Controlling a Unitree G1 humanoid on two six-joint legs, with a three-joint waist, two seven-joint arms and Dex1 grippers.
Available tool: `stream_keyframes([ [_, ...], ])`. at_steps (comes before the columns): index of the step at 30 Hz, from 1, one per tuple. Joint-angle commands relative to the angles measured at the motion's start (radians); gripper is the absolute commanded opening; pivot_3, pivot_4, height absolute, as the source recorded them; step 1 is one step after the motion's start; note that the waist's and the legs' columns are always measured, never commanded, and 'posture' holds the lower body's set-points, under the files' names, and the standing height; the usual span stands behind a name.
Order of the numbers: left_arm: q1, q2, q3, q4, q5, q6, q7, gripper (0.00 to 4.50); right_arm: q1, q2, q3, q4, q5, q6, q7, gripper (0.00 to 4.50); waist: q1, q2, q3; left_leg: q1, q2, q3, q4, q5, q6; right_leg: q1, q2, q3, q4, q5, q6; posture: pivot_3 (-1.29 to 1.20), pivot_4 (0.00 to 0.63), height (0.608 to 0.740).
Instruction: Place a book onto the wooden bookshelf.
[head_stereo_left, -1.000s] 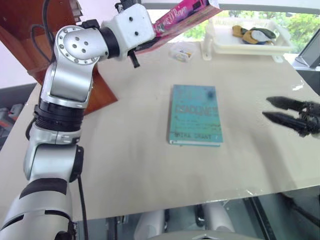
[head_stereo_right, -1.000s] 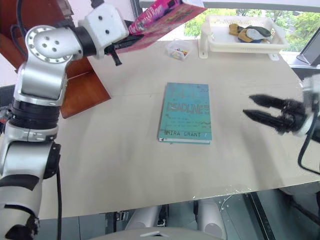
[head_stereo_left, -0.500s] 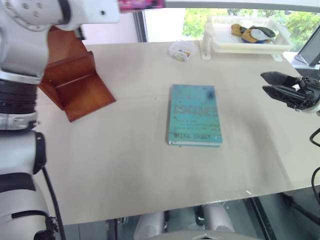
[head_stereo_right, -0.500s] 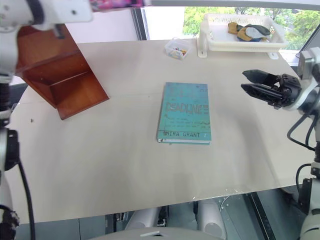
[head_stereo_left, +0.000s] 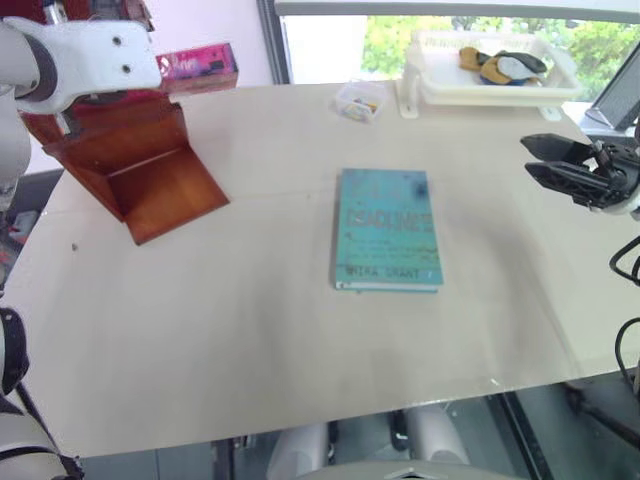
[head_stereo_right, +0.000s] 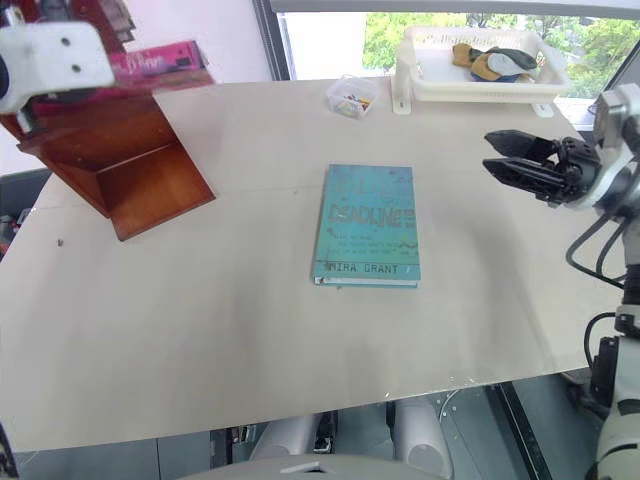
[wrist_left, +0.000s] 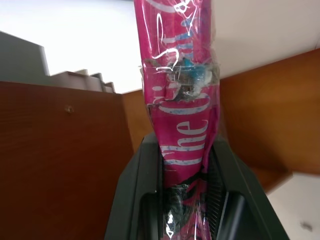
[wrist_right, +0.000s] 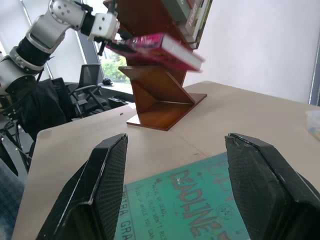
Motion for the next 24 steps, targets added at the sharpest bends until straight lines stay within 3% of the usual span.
stream_keyframes([
  [1,0.01,0.037,0.058,-0.034,0.004,0.011,-0.008,1.57,-0.022,-0.026,-0.03,-0.024,0.016,-0.002,0.039,3.15,0.0,0.0,0.0,0.0,0.0,0.0,0.0,0.0,0.0,0.0,0.0,0.0,0.0,0.0,0.0,0.0,0.15,0.74],
  [2,0.021,0.039,0.062,-0.037,-0.002,0.015,-0.014,1.79,-0.021,-0.027,-0.03,-0.026,0.017,0.001,0.039,3.15,0.0,0.0,0.0,0.0,0.0,0.0,0.0,0.0,0.0,0.0,0.0,0.0,0.0,0.0,0.0,0.0,0.15,0.74],
  [7,0.042,0.06,0.079,-0.01,0.018,0.012,0.006,4.19,-0.029,-0.034,-0.031,-0.03,0.022,0.013,0.046,3.15,0.001,0.0,0.0,0.0,0.0,0.0,0.0,0.0,0.0,0.0,0.0,0.0,0.0,0.0,0.0,0.0,0.15,0.74],
  [8,0.04,0.064,0.082,-0.003,0.02,0.011,0.012,4.45,-0.03,-0.034,-0.031,-0.03,0.022,0.014,0.046,3.15,0.001,0.0,0.0,0.0,0.0,0.0,0.0,0.0,0.0,0.0,0.0,0.0,0.0,0.0,0.0,0.0,0.15,0.74],
  [16,0.011,0.098,0.157,0.033,-0.051,-0.012,0.008,4.45,-0.029,-0.045,-0.031,-0.024,0.018,0.012,0.05,3.15,0.0,0.0,0.0,0.0,0.0,0.0,0.0,0.0,0.0,0.0,0.0,0.0,0.0,0.0,0.0,0.0,0.15,0.74],
  [24,0.104,0.047,0.468,-0.173,-0.468,0.136,-0.141,4.45,0.025,-0.091,-0.061,-0.06,0.033,0.034,0.044,3.15,0.001,0.0,0.0,0.0,0.0,0.0,0.0,0.0,0.0,0.0,-0.001,0.0,0.0,0.0,0.0,0.0,0.15,0.74],
])
